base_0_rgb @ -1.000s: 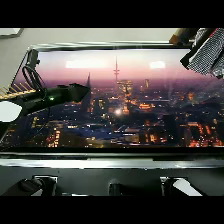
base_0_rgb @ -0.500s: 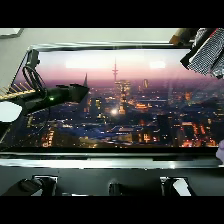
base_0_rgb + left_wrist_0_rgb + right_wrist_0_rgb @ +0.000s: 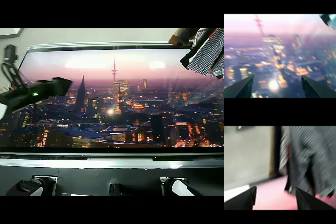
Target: Fold the clothes and pants, and hang the long-sleeved shirts on hangers.
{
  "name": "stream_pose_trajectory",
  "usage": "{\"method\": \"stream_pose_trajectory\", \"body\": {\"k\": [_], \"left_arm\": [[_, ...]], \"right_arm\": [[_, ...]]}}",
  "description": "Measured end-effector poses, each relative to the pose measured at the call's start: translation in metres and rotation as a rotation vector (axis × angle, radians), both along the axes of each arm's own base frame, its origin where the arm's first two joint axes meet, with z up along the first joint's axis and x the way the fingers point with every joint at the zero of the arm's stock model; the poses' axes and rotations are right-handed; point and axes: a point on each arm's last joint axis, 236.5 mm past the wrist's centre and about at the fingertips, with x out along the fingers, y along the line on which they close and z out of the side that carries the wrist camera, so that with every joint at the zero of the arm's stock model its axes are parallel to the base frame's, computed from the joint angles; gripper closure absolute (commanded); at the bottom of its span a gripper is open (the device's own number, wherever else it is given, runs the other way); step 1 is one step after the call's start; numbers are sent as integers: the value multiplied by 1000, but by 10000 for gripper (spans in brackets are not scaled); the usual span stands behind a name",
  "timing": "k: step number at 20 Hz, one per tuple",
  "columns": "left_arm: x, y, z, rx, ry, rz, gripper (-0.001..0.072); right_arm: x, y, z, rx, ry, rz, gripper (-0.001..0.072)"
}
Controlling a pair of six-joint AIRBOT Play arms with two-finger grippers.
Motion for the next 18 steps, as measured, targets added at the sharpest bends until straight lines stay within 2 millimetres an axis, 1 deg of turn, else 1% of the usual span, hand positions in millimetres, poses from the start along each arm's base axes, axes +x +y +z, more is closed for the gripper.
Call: {"method": "stream_pose_trajectory", "body": {"k": [1, 2, 3, 4, 5, 7, 9, 10, 11, 12, 13, 15, 18], "left_arm": [[0, 13, 1, 8, 5, 28, -13], [-1, 28, -2, 28, 22, 53, -13], [-4, 42, -7, 53, 45, 75, -13], [-8, 56, -14, 87, 78, 94, -13], [-13, 69, -22, 123, 113, 110, -13], [-23, 90, -39, 199, 178, 131, -2], [-31, 103, -56, 261, 225, 130, 4], [-34, 107, -64, 284, 244, 128, 140], [-37, 111, -73, 299, 265, 127, 344], [-39, 113, -80, 311, 279, 125, 602], [-41, 115, -86, 325, 289, 120, 675], [-43, 117, -92, 351, 296, 105, 674], [-42, 120, -96, 380, 289, 96, 671]], "right_arm": [[19, 27, -35, -10, 106, 88, 141], [33, 56, -71, -18, 208, 175, 142], [40, 82, -106, -24, 306, 254, 142], [42, 112, -143, -29, 407, 337, 142], [38, 138, -174, -34, 491, 407, 141], [20, 187, -237, -32, 658, 529, 143], [2, 222, -283, -15, 777, 599, 162], [-8, 238, -304, -8, 829, 627, 201], [-15, 251, -320, -7, 864, 650, 320], [-20, 262, -331, -9, 883, 667, 526], [-25, 270, -340, -17, 899, 679, 659], [-31, 282, -353, -35, 922, 701, 674], [-35, 287, -361, -59, 933, 712, 674]]}}
